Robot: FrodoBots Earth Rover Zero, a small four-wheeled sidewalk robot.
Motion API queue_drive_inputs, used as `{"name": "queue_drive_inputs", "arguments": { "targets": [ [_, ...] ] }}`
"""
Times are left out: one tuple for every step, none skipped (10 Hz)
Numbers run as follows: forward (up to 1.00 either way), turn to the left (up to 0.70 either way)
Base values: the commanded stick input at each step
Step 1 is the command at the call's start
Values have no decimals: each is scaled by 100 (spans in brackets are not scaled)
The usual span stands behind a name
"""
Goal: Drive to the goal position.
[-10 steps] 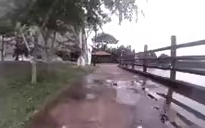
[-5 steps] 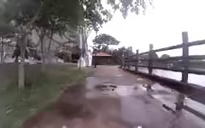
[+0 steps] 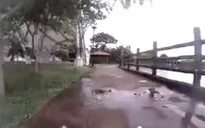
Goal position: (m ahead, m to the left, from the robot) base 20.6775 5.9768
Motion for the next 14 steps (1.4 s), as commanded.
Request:
{"name": "queue_drive_inputs", "arguments": {
  "targets": [
    [100, -30],
    [100, -30],
    [100, -30],
    [100, -30],
    [100, -5],
    [100, 10],
    [100, 10],
    [100, 10],
    [100, 10],
    [100, 10],
    [100, 10],
    [100, 10],
    [100, 10],
    [100, 10]
  ]
}}
